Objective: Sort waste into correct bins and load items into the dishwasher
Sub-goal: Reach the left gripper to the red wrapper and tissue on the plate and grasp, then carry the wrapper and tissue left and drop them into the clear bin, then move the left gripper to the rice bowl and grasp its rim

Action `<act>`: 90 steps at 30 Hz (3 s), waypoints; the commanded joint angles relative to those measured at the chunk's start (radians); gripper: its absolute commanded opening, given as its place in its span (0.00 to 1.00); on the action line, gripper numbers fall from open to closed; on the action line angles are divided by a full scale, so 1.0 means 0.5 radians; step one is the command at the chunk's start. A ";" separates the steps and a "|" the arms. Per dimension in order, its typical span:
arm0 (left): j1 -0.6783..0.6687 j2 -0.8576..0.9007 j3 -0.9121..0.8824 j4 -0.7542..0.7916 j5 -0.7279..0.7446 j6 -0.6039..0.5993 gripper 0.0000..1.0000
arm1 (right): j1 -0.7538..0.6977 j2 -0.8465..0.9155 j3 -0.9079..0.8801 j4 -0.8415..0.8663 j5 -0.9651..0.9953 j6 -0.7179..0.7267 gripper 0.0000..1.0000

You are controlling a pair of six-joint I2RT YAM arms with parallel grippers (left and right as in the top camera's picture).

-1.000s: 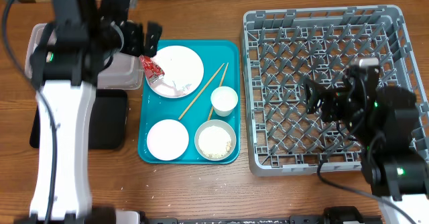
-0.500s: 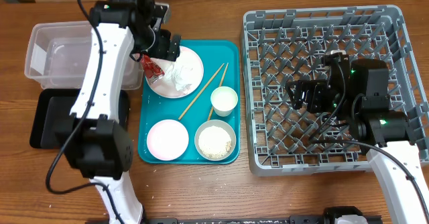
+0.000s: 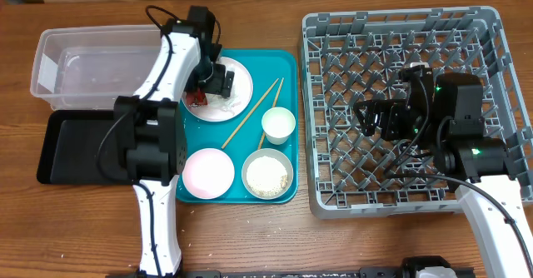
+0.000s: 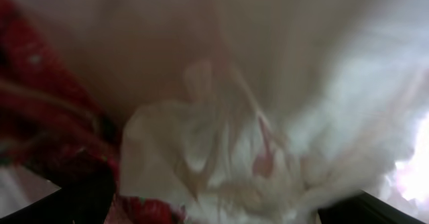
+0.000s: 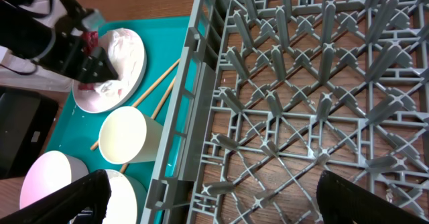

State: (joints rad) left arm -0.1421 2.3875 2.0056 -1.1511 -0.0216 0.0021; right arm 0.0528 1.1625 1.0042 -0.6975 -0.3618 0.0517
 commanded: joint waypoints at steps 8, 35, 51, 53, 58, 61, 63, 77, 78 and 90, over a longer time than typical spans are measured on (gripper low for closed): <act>-0.124 0.214 0.031 0.018 -0.022 -0.021 0.04 | -0.007 0.000 0.050 0.006 -0.014 0.002 1.00; 0.676 0.208 1.334 -0.882 -0.026 -0.590 0.04 | -0.005 0.001 0.050 0.016 -0.051 0.002 1.00; 0.615 0.198 1.834 -1.077 0.432 -0.210 0.83 | -0.005 0.001 0.050 0.014 -0.053 0.002 1.00; 0.554 0.147 1.874 -1.077 0.608 -0.137 0.84 | -0.005 0.001 0.050 0.014 -0.053 0.002 1.00; 0.279 0.032 1.870 -1.077 0.658 -0.116 0.86 | -0.005 0.000 0.050 -0.002 -0.073 0.002 1.00; 0.108 0.011 1.843 -1.077 0.658 -0.084 0.87 | -0.005 0.001 0.050 -0.002 -0.073 0.002 1.00; -0.021 0.011 1.818 -1.077 0.658 -0.084 0.87 | -0.005 0.000 0.050 -0.002 -0.073 0.002 1.00; -0.214 -0.463 1.178 -1.077 0.644 -0.121 0.82 | -0.005 0.001 0.050 0.002 -0.072 0.001 1.00; -0.217 -0.514 1.083 -1.077 0.644 -0.121 0.82 | -0.005 0.001 0.050 0.005 -0.072 0.001 1.00; -0.514 -1.035 -0.227 -1.075 0.452 -0.092 0.72 | -0.005 0.001 0.050 0.018 -0.072 0.002 1.00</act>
State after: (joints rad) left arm -0.3462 1.9045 1.9980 -1.6871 0.2703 -0.0666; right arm 0.0528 1.1637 1.0042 -0.6975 -0.3893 0.0521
